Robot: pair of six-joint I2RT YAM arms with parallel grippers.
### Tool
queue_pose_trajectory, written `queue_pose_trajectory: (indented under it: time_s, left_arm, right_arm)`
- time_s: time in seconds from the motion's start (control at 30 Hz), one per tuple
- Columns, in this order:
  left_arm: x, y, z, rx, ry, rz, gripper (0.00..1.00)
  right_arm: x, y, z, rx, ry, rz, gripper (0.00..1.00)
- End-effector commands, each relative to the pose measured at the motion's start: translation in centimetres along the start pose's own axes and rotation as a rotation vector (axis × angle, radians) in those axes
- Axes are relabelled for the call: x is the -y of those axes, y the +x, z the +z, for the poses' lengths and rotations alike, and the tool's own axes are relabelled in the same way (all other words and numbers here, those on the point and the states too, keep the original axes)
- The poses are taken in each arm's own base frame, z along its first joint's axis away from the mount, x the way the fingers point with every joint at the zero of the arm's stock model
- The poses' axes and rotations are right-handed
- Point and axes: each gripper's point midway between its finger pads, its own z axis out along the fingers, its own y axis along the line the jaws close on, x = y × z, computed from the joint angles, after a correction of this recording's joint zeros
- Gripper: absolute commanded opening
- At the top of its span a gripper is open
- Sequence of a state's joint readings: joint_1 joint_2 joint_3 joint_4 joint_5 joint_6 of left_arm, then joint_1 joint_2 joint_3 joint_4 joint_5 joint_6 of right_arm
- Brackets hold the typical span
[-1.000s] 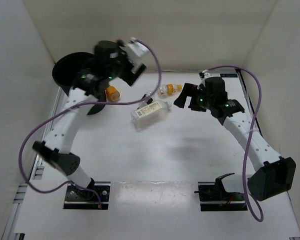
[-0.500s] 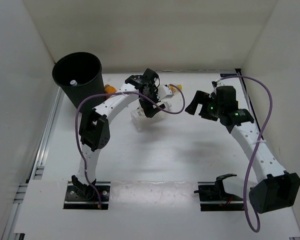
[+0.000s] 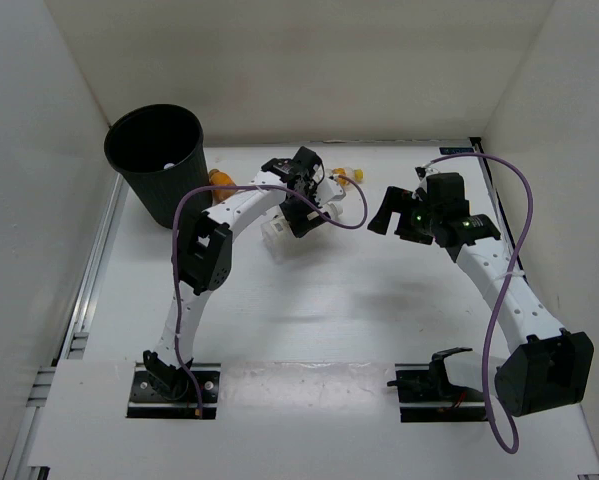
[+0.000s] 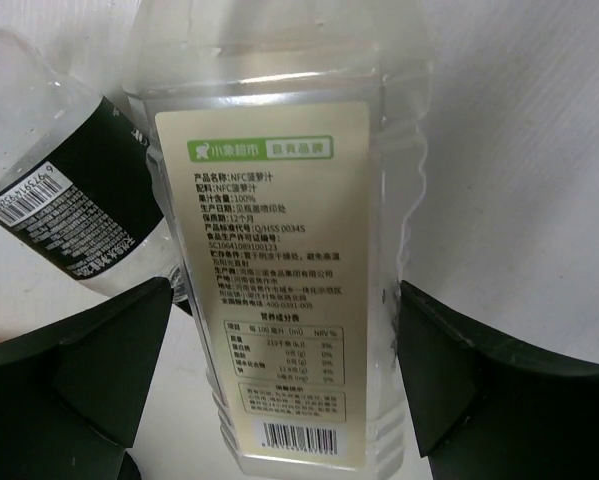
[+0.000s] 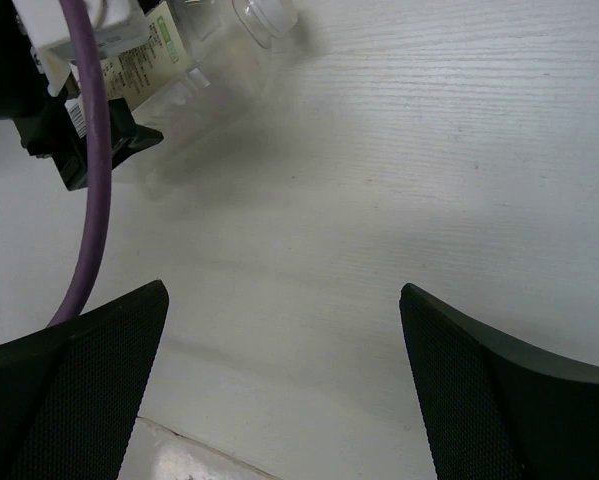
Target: Put the plastic bottles in the bin
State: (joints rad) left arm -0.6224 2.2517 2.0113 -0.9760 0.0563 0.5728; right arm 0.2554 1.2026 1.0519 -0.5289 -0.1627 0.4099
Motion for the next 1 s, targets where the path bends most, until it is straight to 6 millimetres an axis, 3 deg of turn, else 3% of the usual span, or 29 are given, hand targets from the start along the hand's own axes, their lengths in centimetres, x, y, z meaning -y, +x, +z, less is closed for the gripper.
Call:
queue_pose_trajectory:
  time_s: [0.0,0.17,0.2,0.3,0.33,0.4,0.43,0.5,0.63,0.67,0.73,0.77,0.83,0.87,0.9,0.97]
  left_arm:
    - [-1.7,-2.3,-1.7,0.080,-0.065,-0.002,1.00]
    - [0.0,-0.3,0.5,0.014,0.035,-0.027,0.99]
    - [-0.2,-0.1,0.5,0.019,0.042,-0.046,0.79]
    - [-0.3,-1.4,-0.8,0.071,0.078,-0.086,0.54]
    - [-0.8,-2.0,-2.6,0.106,0.066,-0.089,0.33]
    - [-1.0,-3.1,-4.7,0.156,0.052,-0.109,0.20]
    - [-1.5,-4.1,-7.0,0.207,0.020,-0.101,0.19]
    - [-1.7,-5.2,-9.5,0.264,0.002,-0.111,0.15]
    - [-3.0,-8.0,-17.6,0.437,-0.104,-0.129,0.11]
    - [-4.0,-8.0,-21.1,0.497,-0.168,-0.134,0.11]
    - [-7.1,-8.2,-25.6,0.603,-0.308,-0.189,0.11]
    - [-8.1,-7.9,-29.9,0.677,-0.398,-0.209,0.11]
    - [-11.6,-6.1,-34.5,0.723,-0.604,-0.297,0.11]
    - [-14.1,-5.2,-39.1,0.794,-0.740,-0.362,0.11]
    - [-15.7,-4.1,-41.0,0.798,-0.828,-0.405,0.11]
    - [-19.9,0.0,-46.4,0.826,-1.047,-0.525,0.13]
  right_arm:
    - [-1.1,-1.8,-0.8,0.046,-0.034,-0.034,1.00]
    - [-1.0,-1.8,-0.8,0.046,-0.034,-0.043,1.00]
    - [-1.0,-1.8,-0.8,0.046,-0.034,-0.043,1.00]
    - [-1.0,-1.8,-0.8,0.046,-0.034,-0.043,1.00]
    - [-1.0,-1.8,-0.8,0.046,-0.034,-0.043,1.00]
    - [-1.0,-1.8,-0.8,0.046,-0.034,-0.043,1.00]
    - [-1.0,-1.8,-0.8,0.046,-0.034,-0.043,1.00]
    - [-1.2,-1.7,-0.9,0.042,-0.043,-0.033,1.00]
    - [-1.3,-1.7,-0.9,0.042,-0.043,-0.022,1.00]
    - [-1.3,-1.9,-0.8,0.050,-0.047,-0.024,1.00]
    - [-1.5,-2.0,-1.1,0.058,-0.050,-0.016,1.00]
    - [-1.5,-1.6,-1.0,0.046,-0.057,-0.014,1.00]
    - [-1.5,-1.6,-0.8,0.047,-0.058,-0.002,1.00]
    - [-1.5,-1.4,-0.6,0.044,-0.067,-0.003,1.00]
    - [-1.8,-1.7,-0.9,0.062,-0.075,0.003,1.00]
    - [-1.6,-1.3,-0.7,0.052,-0.070,0.006,1.00]
